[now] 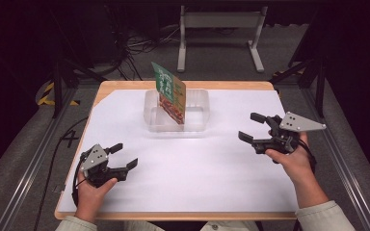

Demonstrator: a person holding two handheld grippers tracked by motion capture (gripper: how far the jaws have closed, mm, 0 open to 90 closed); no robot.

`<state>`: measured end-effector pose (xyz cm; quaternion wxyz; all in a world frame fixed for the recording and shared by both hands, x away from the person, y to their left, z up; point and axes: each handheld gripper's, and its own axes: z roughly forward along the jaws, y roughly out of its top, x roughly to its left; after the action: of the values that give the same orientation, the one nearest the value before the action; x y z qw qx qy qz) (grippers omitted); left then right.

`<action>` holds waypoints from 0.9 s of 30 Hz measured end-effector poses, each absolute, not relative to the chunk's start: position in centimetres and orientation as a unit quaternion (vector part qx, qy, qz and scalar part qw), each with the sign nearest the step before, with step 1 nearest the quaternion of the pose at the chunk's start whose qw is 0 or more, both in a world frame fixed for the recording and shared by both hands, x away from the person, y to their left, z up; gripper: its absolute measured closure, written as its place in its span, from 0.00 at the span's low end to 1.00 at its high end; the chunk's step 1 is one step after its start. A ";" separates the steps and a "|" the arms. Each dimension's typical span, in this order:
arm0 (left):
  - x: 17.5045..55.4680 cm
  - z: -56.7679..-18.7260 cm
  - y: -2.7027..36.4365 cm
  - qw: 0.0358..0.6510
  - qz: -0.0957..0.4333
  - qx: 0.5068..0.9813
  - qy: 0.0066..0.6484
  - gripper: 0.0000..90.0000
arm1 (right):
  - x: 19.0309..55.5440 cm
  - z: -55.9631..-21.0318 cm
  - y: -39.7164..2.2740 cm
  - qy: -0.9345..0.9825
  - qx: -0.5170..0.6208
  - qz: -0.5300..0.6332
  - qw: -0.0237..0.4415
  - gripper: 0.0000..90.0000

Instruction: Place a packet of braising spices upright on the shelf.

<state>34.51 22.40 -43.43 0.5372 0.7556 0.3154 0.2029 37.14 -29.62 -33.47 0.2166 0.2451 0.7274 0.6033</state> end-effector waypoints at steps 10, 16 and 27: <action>34.4 -43.5 22.4 0.540 0.201 0.754 0.314 0.21 | 35.9 -38.4 -31.1 0.728 0.274 0.582 0.239 0.22; 34.3 -43.4 22.6 0.565 0.183 0.751 0.290 0.21 | 35.2 -40.6 -31.5 0.729 0.282 0.574 0.244 0.23; 34.6 -43.5 22.8 0.587 0.156 0.737 0.295 0.21 | 34.5 -43.1 -31.8 0.737 0.298 0.558 0.237 0.23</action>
<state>34.62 22.83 -43.52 0.5872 0.7375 0.2953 0.1555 34.49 -31.78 -43.14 0.2373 0.2978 0.7372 0.5581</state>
